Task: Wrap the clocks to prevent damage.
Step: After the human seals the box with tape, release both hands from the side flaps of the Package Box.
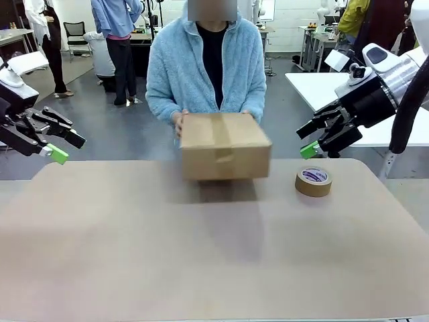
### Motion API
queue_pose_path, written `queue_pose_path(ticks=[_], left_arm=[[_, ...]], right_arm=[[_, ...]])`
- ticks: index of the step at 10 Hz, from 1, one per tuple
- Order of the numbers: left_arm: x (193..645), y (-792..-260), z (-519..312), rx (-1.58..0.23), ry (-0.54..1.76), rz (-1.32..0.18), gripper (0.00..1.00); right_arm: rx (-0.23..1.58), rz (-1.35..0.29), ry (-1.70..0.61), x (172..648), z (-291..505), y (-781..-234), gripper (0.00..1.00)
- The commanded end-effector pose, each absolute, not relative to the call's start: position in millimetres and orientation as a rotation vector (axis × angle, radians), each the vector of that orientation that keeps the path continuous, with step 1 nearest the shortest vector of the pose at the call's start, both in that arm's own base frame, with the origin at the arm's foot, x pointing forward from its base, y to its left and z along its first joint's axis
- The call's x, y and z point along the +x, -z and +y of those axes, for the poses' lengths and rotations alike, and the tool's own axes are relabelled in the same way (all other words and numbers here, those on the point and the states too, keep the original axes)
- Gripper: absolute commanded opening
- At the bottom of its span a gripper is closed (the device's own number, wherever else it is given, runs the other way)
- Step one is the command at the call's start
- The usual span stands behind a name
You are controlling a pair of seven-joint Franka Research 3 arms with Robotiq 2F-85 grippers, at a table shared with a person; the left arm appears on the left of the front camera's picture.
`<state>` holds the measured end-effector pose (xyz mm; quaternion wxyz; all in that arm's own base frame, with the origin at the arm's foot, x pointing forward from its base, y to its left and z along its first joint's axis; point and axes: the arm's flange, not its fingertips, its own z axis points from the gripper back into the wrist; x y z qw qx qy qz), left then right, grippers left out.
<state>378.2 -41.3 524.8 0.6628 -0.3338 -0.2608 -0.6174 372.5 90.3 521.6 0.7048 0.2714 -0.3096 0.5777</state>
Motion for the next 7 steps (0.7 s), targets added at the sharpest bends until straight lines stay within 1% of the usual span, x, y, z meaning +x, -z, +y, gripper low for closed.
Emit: queue_pose_path(ticks=[1, 3, 4, 5, 7], left_arm=[[375.1, -522.3, -42.2, -0.761, 1.408, -0.623, 1.00], [374.2, -525.0, -41.9, -0.752, 1.408, -0.634, 1.00], [370.8, -527.9, -44.1, -0.716, 1.413, -0.660, 1.00], [377.4, -525.2, -41.4, -0.753, 1.399, -0.593, 1.00], [377.4, -525.2, -41.4, -0.753, 1.399, -0.593, 1.00]], right_arm=[[0.587, -0.667, -1.271, 366.1, 91.3, -517.6, 1.00], [0.580, -0.668, -1.275, 364.8, 92.8, -517.9, 1.00], [0.497, -0.664, -1.234, 364.0, 93.0, -518.4, 1.00], [0.603, -0.685, -1.286, 371.9, 91.0, -520.9, 1.00], [0.603, -0.685, -1.286, 371.9, 91.0, -520.9, 1.00]])
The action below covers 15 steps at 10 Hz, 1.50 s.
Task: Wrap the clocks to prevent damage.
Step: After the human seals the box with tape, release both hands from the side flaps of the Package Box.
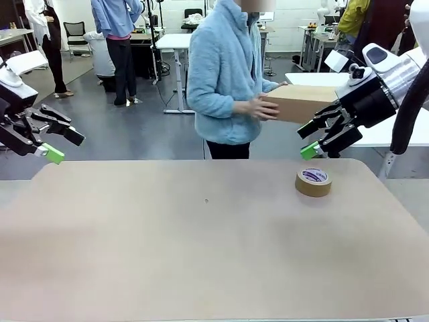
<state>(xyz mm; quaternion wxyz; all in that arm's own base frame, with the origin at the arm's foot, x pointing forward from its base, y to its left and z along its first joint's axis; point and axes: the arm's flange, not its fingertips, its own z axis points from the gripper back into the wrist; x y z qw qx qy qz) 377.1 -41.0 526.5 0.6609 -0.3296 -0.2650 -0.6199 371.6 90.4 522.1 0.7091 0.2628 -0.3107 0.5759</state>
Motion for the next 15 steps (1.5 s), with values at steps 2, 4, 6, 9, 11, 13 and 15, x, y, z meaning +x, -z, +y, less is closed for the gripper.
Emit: queue_pose_path(ticks=[2, 4, 6, 9, 11, 13, 15], left_arm=[[377.1, -526.5, -41.0, -0.746, 1.402, -0.600, 1.00], [397.2, -517.9, -14.9, -0.873, 1.281, -0.826, 1.00], [407.0, -508.2, 7.8, -0.938, 1.176, -1.007, 1.00], [414.6, -492.6, 35.4, -0.808, 1.057, -1.100, 1.00], [415.2, -491.3, 42.0, -0.726, 1.044, -1.094, 1.00], [416.9, -492.0, 51.3, -0.780, 1.040, -1.080, 1.00], [416.9, -492.0, 51.3, -0.780, 1.040, -1.080, 1.00]], right_arm=[[0.583, -0.690, -1.278, 371.6, 90.4, -522.1, 1.00], [0.792, -0.840, -1.169, 389.9, 61.1, -518.8, 1.00], [0.838, -0.948, -0.977, 405.0, 25.5, -507.8, 1.00], [0.719, -0.988, -0.765, 406.0, -16.2, -488.9, 1.00], [0.673, -0.995, -0.719, 400.8, -26.3, -489.3, 1.00], [0.694, -0.971, -0.752, 407.0, -39.9, -489.4, 1.00], [0.694, -0.971, -0.752, 407.0, -39.9, -489.4, 1.00]])
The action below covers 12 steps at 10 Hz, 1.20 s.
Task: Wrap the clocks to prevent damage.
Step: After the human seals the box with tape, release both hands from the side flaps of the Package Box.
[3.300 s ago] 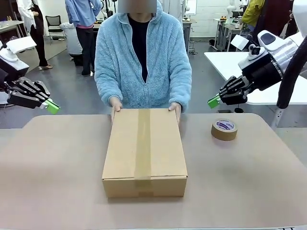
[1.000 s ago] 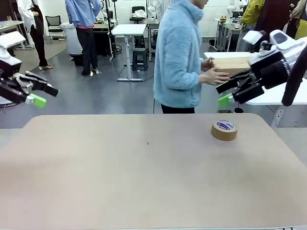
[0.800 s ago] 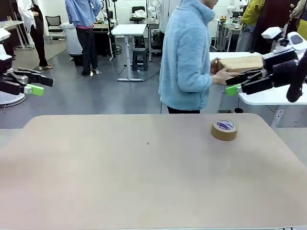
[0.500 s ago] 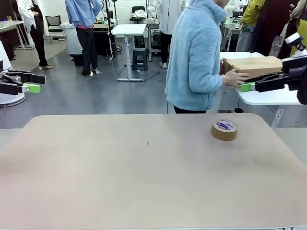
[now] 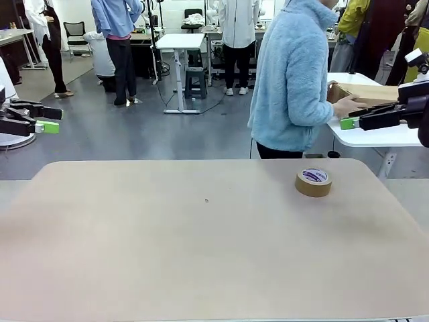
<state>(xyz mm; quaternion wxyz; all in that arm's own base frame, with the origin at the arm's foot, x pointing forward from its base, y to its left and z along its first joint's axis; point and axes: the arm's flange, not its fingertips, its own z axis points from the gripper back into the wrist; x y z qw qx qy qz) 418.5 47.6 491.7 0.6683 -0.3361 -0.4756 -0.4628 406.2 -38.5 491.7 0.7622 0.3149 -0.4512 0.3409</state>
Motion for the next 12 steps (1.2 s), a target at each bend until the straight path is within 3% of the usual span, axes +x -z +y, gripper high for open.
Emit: queue_pose_path(ticks=[1, 12], left_arm=[[416.9, -492.0, 51.3, -0.780, 1.040, -1.080, 1.00], [416.9, -492.0, 51.3, -0.780, 1.040, -1.080, 1.00]], right_arm=[[0.694, -0.971, -0.752, 407.0, -39.9, -489.4, 1.00], [0.694, -0.971, -0.752, 407.0, -39.9, -489.4, 1.00]])
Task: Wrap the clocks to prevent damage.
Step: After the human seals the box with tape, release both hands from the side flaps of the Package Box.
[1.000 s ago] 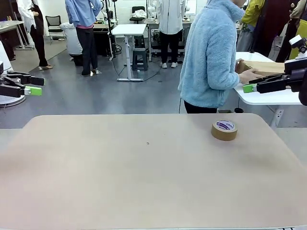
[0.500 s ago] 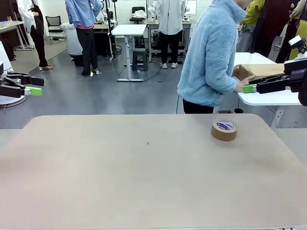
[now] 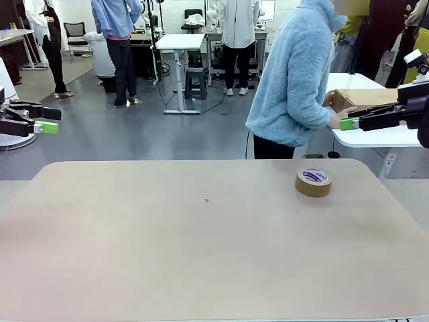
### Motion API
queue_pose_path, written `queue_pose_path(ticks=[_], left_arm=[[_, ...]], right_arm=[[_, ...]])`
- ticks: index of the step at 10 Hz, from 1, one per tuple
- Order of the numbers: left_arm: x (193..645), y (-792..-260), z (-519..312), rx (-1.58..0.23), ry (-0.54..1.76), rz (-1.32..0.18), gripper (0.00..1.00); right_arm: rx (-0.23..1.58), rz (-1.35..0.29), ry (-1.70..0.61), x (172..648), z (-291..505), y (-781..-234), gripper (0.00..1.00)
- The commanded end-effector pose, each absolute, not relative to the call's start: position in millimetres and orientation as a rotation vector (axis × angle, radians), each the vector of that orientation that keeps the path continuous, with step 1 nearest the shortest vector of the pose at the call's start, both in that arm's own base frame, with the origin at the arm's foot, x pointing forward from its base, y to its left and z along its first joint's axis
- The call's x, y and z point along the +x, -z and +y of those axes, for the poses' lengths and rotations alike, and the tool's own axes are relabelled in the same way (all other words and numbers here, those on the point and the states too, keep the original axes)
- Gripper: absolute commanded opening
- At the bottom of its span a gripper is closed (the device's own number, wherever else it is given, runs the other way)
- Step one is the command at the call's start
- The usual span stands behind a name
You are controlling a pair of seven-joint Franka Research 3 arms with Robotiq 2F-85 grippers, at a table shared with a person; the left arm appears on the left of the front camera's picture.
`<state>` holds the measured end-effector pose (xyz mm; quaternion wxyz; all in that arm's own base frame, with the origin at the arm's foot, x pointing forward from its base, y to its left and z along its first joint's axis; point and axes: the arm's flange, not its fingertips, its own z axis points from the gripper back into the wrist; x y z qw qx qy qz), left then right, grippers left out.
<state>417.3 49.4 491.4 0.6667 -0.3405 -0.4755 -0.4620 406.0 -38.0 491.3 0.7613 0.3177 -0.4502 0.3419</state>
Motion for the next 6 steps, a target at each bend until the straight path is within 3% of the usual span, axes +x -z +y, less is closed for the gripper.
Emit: queue_pose_path(ticks=[1, 6], left_arm=[[416.9, -492.0, 51.3, -0.780, 1.040, -1.080, 1.00], [416.9, -492.0, 51.3, -0.780, 1.040, -1.080, 1.00]], right_arm=[[0.694, -0.971, -0.752, 407.0, -39.9, -489.4, 1.00], [0.694, -0.971, -0.752, 407.0, -39.9, -489.4, 1.00]])
